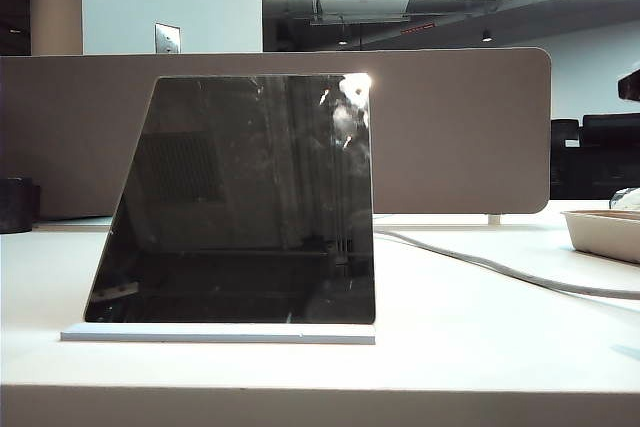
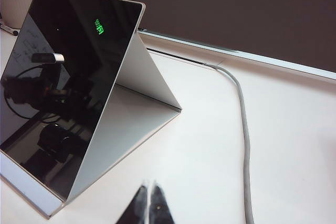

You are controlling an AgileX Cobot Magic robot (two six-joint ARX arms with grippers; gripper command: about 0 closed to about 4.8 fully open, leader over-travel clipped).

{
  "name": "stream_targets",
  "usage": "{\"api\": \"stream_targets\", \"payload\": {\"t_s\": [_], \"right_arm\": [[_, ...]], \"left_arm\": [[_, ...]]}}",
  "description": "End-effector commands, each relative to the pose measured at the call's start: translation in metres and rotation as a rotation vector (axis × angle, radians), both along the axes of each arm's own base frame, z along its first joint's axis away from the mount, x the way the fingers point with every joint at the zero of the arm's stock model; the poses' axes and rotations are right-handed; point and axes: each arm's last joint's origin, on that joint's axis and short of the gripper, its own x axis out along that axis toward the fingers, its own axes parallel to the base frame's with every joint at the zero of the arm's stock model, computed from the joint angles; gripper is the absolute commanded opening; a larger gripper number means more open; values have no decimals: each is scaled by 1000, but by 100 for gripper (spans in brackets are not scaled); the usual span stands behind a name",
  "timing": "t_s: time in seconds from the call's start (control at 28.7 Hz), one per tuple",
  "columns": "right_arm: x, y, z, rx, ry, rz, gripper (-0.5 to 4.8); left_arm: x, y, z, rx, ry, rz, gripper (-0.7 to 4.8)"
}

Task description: Push the base of the mirror on the table to move it forward for a short distance.

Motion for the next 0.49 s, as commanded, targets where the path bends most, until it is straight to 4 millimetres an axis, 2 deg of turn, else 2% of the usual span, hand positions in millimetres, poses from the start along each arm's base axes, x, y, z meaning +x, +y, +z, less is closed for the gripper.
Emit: {"api": "stream_targets", "payload": {"t_s": [0.03,0.14,0.31,0.38,0.49], "right_arm": [[0,0,2,7,-12,1,22],[0,0,2,7,-12,1,22],[0,0,2,7,-12,1,22],[0,0,2,7,-12,1,22],[0,0,2,7,-12,1,22]], "left_arm": [[-1,-6,14,3,205,-54,-2],[1,-14,33,-6,275,-163,-2],[4,-34,58,-115,346,-462,-2],[5,-41,62,-188,399,-525,-2],[6,-51,58,-236,505,-527,-2]]}}
